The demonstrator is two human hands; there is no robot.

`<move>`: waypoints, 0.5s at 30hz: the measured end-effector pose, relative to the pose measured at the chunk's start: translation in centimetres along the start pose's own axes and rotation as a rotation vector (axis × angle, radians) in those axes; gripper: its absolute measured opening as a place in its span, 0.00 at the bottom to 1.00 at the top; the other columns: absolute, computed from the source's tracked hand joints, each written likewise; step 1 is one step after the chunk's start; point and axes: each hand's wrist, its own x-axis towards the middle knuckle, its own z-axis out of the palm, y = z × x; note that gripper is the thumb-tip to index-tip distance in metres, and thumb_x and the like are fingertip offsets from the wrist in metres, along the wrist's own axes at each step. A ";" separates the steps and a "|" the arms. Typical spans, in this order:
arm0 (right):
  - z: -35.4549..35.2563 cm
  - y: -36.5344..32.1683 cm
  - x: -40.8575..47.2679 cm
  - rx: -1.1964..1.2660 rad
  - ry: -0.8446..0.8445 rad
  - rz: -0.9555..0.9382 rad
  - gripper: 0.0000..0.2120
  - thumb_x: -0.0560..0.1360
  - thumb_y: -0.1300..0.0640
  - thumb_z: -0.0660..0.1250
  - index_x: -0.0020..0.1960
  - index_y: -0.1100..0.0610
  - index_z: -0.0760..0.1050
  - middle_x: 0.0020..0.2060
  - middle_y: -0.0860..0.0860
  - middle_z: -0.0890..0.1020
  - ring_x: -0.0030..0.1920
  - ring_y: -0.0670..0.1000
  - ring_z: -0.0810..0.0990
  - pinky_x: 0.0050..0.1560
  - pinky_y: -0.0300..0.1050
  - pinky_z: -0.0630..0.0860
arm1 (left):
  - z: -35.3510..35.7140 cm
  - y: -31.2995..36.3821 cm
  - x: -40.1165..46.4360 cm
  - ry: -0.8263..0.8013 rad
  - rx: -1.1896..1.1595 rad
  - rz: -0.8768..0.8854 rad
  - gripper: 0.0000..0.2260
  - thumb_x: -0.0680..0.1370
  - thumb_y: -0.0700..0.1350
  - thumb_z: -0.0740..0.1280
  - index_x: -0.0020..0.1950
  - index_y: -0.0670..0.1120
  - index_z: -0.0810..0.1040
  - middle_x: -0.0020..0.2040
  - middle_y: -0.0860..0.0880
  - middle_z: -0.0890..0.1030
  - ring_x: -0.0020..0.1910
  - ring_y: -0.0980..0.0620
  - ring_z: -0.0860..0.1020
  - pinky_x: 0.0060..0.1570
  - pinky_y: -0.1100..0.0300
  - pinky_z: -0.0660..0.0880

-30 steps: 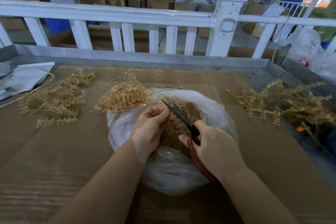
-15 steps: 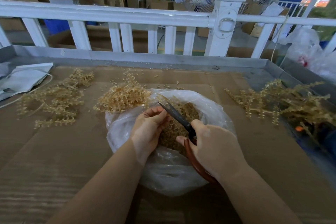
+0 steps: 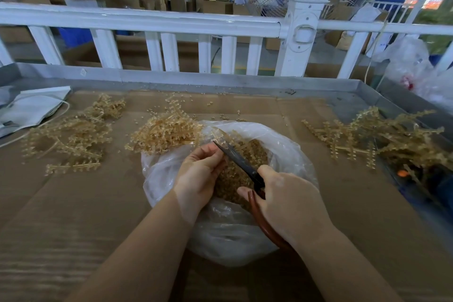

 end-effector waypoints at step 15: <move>1.6 -1.1 0.4 0.020 0.055 -0.005 0.18 0.77 0.33 0.51 0.49 0.47 0.64 0.35 0.44 0.73 0.34 0.45 0.71 0.35 0.35 0.65 | -0.3 0.1 0.1 -0.021 0.033 -0.058 0.09 0.78 0.30 0.59 0.45 0.42 0.74 0.42 0.45 0.78 0.40 0.51 0.76 0.43 0.62 0.73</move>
